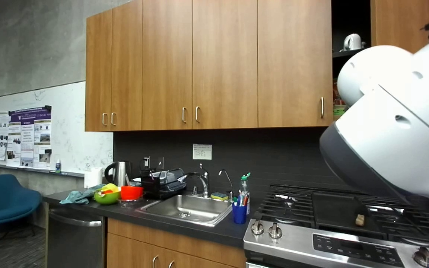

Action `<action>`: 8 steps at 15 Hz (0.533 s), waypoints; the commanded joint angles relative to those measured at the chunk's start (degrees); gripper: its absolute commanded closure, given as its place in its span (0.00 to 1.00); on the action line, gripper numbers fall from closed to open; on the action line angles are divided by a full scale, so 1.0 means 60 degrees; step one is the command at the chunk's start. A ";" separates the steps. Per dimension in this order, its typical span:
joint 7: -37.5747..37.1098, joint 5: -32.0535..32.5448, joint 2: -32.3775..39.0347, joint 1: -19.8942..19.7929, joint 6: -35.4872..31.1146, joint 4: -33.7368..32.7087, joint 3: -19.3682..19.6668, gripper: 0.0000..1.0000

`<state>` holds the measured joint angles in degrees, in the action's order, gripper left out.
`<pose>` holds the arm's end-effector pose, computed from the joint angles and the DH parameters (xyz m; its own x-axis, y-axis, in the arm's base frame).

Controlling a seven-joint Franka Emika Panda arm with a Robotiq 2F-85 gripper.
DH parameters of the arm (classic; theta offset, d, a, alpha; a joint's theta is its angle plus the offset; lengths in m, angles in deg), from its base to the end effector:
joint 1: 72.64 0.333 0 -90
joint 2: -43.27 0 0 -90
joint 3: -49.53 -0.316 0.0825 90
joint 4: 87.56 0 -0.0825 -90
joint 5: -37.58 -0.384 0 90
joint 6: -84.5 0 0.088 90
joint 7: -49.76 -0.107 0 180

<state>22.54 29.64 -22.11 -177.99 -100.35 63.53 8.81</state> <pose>0.2418 -0.2443 0.6576 0.0177 0.0447 0.9988 -0.9955 -0.0924 0.0218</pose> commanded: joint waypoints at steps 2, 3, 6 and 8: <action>0.0261 -0.0229 0.0738 -0.0603 -0.0151 -0.0117 0.0308 0.97; 0.0299 -0.0214 0.0719 -0.0431 -0.0130 -0.0111 0.0389 0.97; 0.0218 -0.0256 0.0843 -0.1084 0.0182 -0.0372 0.0432 0.97; 0.0267 -0.0192 0.0863 -0.1234 0.0190 -0.0406 0.0350 0.97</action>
<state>21.86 29.56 -22.02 -177.75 -100.36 63.62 8.90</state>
